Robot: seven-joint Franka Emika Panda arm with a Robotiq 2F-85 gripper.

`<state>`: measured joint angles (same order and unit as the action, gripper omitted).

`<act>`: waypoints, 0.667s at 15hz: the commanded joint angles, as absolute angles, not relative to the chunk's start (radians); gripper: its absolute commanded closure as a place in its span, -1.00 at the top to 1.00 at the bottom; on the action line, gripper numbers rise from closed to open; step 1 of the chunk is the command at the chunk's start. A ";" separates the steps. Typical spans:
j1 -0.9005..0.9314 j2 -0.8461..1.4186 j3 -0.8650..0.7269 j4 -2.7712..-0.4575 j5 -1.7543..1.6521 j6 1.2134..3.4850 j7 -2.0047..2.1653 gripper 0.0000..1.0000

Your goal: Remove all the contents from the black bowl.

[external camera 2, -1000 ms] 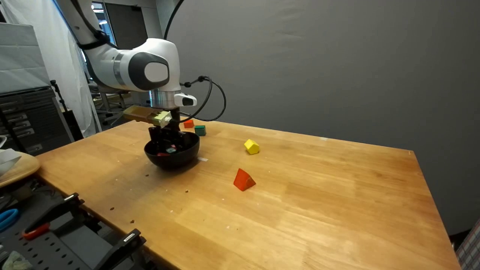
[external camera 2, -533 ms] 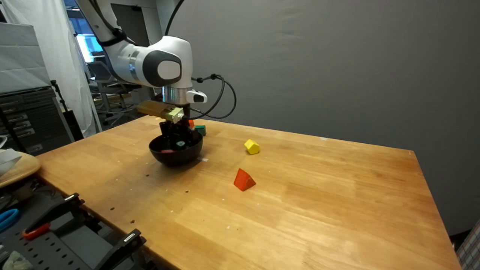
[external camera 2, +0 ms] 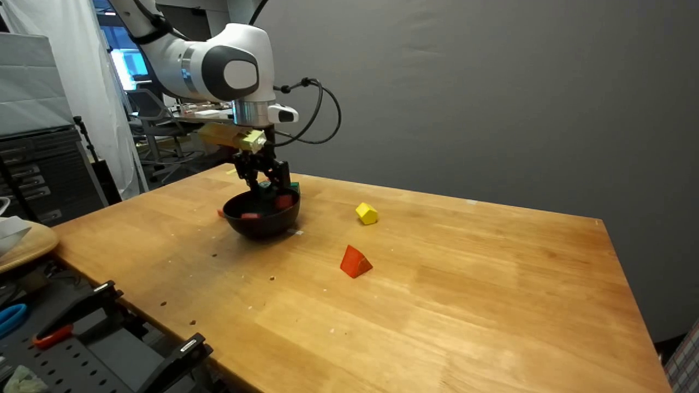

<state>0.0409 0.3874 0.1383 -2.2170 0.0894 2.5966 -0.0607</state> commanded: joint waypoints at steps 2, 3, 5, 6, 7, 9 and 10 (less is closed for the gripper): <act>0.122 0.240 0.117 -2.271 -0.011 2.634 -0.011 -0.49; 0.138 0.239 0.113 -2.253 -0.051 2.637 0.000 -0.49; 0.157 0.265 0.124 -2.187 -0.107 2.616 -0.021 -0.50; 0.158 0.309 0.142 -2.126 -0.101 2.588 -0.063 -0.49; 0.154 0.345 0.163 -2.078 -0.078 2.568 -0.108 -0.49; 0.139 0.450 0.209 -1.958 -0.020 2.514 -0.215 -0.49; 0.129 0.504 0.234 -1.898 0.007 2.478 -0.274 -0.49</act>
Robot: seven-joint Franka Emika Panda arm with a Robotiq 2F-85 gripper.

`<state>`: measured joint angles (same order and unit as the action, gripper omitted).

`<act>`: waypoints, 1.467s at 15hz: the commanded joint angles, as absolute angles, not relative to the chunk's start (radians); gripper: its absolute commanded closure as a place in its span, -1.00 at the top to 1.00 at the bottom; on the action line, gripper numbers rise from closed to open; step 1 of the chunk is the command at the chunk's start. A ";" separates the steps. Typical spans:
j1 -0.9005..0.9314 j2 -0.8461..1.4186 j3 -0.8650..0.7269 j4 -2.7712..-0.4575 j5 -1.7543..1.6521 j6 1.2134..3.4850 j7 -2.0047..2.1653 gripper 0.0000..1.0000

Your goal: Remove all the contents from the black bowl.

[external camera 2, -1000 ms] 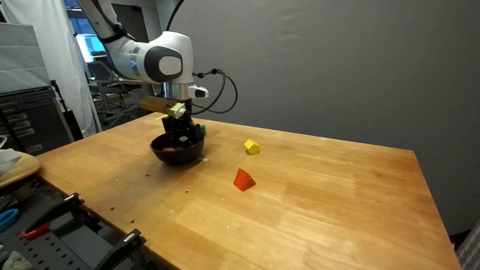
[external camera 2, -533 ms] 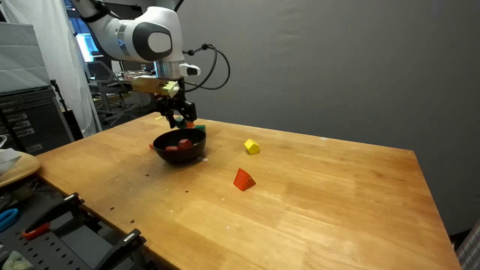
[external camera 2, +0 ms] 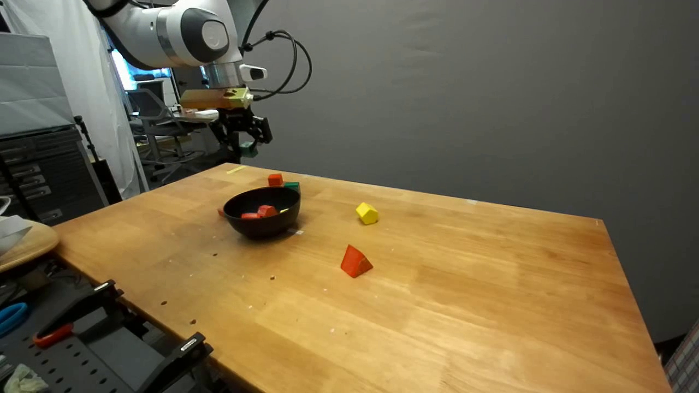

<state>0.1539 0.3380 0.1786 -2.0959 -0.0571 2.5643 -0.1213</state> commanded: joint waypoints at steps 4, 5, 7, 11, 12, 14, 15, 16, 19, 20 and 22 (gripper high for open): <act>0.137 0.688 0.263 -1.688 0.020 2.323 -0.377 -0.49; 0.150 0.727 0.258 -1.636 0.006 2.284 -0.375 -0.49; 0.176 0.787 0.244 -1.548 -0.012 2.228 -0.354 -0.33; 0.219 0.829 0.219 -1.463 -0.041 2.166 -0.293 0.69; 0.230 0.820 0.210 -1.464 -0.050 2.158 -0.268 0.83; 0.243 0.773 0.193 -1.508 -0.060 2.158 -0.212 1.00; 0.253 0.746 0.180 -1.536 -0.065 2.159 -0.169 1.00; 0.265 0.700 0.161 -1.595 -0.073 2.184 -0.104 1.00; 0.280 0.573 0.129 -1.763 -0.070 2.251 0.068 1.00; 0.282 0.538 0.122 -1.807 -0.064 2.260 0.118 1.00; 0.287 0.459 0.100 -1.905 -0.072 2.282 0.219 1.00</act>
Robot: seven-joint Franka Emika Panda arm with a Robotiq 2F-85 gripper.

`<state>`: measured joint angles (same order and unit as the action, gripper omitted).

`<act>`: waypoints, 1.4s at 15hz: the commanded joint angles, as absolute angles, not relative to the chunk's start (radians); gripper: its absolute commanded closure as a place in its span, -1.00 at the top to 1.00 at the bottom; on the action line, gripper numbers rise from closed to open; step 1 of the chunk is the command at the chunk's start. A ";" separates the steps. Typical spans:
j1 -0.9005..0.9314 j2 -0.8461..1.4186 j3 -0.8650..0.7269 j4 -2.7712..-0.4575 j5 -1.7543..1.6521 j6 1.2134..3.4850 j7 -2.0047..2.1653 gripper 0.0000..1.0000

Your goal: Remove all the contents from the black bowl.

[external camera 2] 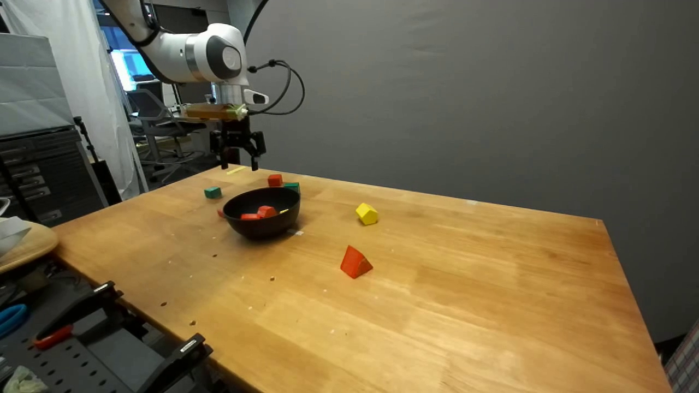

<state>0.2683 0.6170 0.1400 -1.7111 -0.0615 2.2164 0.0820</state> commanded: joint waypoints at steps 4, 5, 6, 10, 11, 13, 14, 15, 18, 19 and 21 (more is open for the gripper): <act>0.266 0.310 0.051 -2.106 -0.085 2.365 0.374 1.00; 0.259 0.278 0.032 -2.160 -0.095 2.394 0.408 1.00; 0.255 0.250 0.008 -2.215 -0.118 2.424 0.449 1.00; 0.246 0.240 -0.071 -2.310 -0.275 2.471 0.604 1.00; 0.241 0.249 -0.078 -2.318 -0.297 2.490 0.626 1.00; 0.230 0.266 -0.079 -2.329 -0.314 2.529 0.645 1.00; 0.228 0.276 -0.076 -2.329 -0.319 2.549 0.642 1.00; 0.229 0.283 -0.078 -2.331 -0.330 2.570 0.646 1.00; 0.219 0.319 -0.072 -2.307 -0.344 2.600 0.557 1.00; 0.198 0.339 -0.055 -2.292 -0.319 2.602 0.469 1.00; 0.165 0.377 -0.033 -2.260 -0.282 2.618 0.312 1.00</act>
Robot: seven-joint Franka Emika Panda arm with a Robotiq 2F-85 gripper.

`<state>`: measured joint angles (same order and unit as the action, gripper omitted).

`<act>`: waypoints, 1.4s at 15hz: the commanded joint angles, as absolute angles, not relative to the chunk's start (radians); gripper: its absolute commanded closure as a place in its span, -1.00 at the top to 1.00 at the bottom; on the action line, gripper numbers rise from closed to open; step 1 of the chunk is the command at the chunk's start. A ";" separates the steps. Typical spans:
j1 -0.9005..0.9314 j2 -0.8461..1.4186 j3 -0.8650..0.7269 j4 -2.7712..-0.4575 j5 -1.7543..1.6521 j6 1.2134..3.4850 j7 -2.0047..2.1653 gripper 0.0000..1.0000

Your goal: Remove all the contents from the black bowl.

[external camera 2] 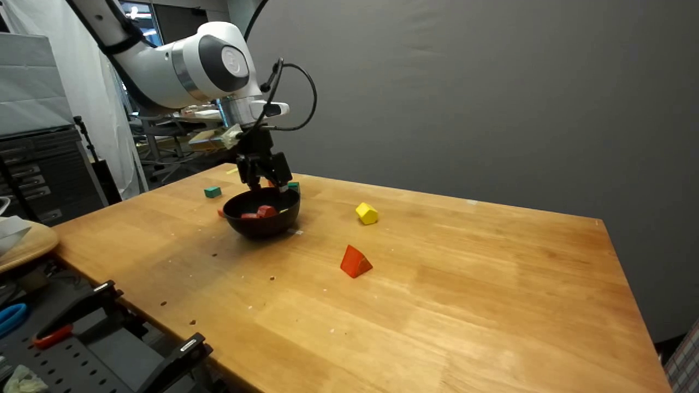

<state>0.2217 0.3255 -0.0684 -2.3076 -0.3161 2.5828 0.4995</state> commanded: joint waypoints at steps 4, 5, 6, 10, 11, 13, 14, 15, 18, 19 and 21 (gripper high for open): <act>0.101 0.442 0.015 -2.192 -0.241 2.686 0.057 1.00; 0.079 0.455 0.036 -2.178 -0.223 2.705 -0.008 1.00; 0.054 0.463 0.063 -2.169 -0.194 2.724 -0.074 1.00; -0.024 0.465 0.182 -2.163 -0.071 2.720 -0.269 1.00; -0.025 0.459 0.192 -2.169 -0.058 2.709 -0.283 1.00; -0.002 0.435 0.186 -2.199 -0.053 2.708 -0.255 1.00; 0.016 0.422 0.178 -2.217 -0.062 2.714 -0.226 1.00; 0.034 0.410 0.166 -2.232 -0.071 2.720 -0.197 1.00; 0.097 0.368 0.124 -2.291 -0.099 2.736 -0.084 1.00; 0.118 0.351 0.109 -2.313 -0.108 2.745 -0.042 1.00; 0.170 0.310 0.067 -2.357 -0.141 2.769 0.058 1.00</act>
